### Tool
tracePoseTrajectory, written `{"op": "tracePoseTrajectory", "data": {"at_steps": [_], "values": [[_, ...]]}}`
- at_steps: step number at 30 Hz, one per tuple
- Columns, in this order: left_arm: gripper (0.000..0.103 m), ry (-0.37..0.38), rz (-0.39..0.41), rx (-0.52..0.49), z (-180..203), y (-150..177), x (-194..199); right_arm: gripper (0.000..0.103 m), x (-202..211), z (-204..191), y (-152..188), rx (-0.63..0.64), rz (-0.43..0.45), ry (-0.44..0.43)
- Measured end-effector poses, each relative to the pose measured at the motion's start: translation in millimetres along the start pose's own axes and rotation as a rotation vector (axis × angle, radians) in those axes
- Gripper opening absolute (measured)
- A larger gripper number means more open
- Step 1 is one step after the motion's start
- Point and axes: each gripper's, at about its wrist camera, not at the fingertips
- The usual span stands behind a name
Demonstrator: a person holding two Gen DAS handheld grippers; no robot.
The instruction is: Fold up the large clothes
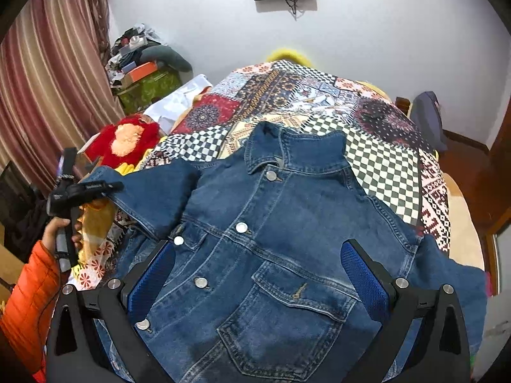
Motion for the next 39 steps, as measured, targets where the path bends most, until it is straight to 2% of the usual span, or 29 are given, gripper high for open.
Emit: {"op": "tracePoseTrajectory", "data": {"at_steps": [5, 8, 11, 13, 17, 23, 27, 29, 31, 33, 36, 39], "values": [[0.012, 0.021, 0.132, -0.166, 61.5, -18.3, 42.7, 0.103, -4.2, 11.1, -0.1, -0.031, -0.013, 0.008], [0.012, 0.105, 0.196, -0.260, 109.5, -24.9, 68.9, 0.103, -3.6, 16.1, -0.1, -0.035, -0.009, 0.018], [0.012, 0.190, 0.216, -0.344, 160.8, -23.6, 77.1, 0.103, -1.1, 20.8, 0.6, -0.043, -0.004, 0.021], [0.012, 0.232, 0.207, -0.389, 188.1, -18.3, 74.6, 0.103, 1.0, 25.9, 1.3, -0.052, -0.003, 0.025], [0.012, 0.305, 0.136, -0.497, 246.7, 7.8, 53.6, 0.103, 3.6, 36.6, 4.0, -0.064, -0.009, 0.042], [0.012, 0.378, -0.057, -0.621, 302.3, 67.6, 13.8, 0.103, 4.0, 56.3, 10.2, -0.084, -0.025, 0.081], [0.014, 0.424, -0.213, -0.645, 311.5, 102.2, -4.6, 0.103, 2.9, 64.5, 11.8, -0.105, -0.030, 0.090], [0.021, 0.416, -0.256, -0.663, 311.5, 112.6, -5.5, 0.103, 2.1, 67.2, 11.2, -0.114, -0.032, 0.091], [0.042, 0.412, -0.246, -0.666, 307.6, 115.9, 0.0, 0.103, 0.5, 65.9, 10.2, -0.115, -0.037, 0.089], [0.057, 0.411, -0.194, -0.637, 290.8, 111.5, 16.2, 0.103, -1.4, 61.0, 7.2, -0.104, -0.041, 0.084], [0.062, 0.379, -0.120, -0.578, 260.9, 97.4, 33.7, 0.103, -5.0, 46.5, 1.1, -0.072, -0.040, 0.075], [0.064, 0.284, -0.061, -0.509, 214.1, 79.8, 46.7, 0.103, -11.6, 23.6, -8.8, -0.025, -0.043, 0.052]]}}
Point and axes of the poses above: each gripper's, at about its wrist camera, not at the fingertips, and x roughly against the way its jaws point, z to its right, y to its underside, and after that the axes turned 6 degrees about -x, right-handed
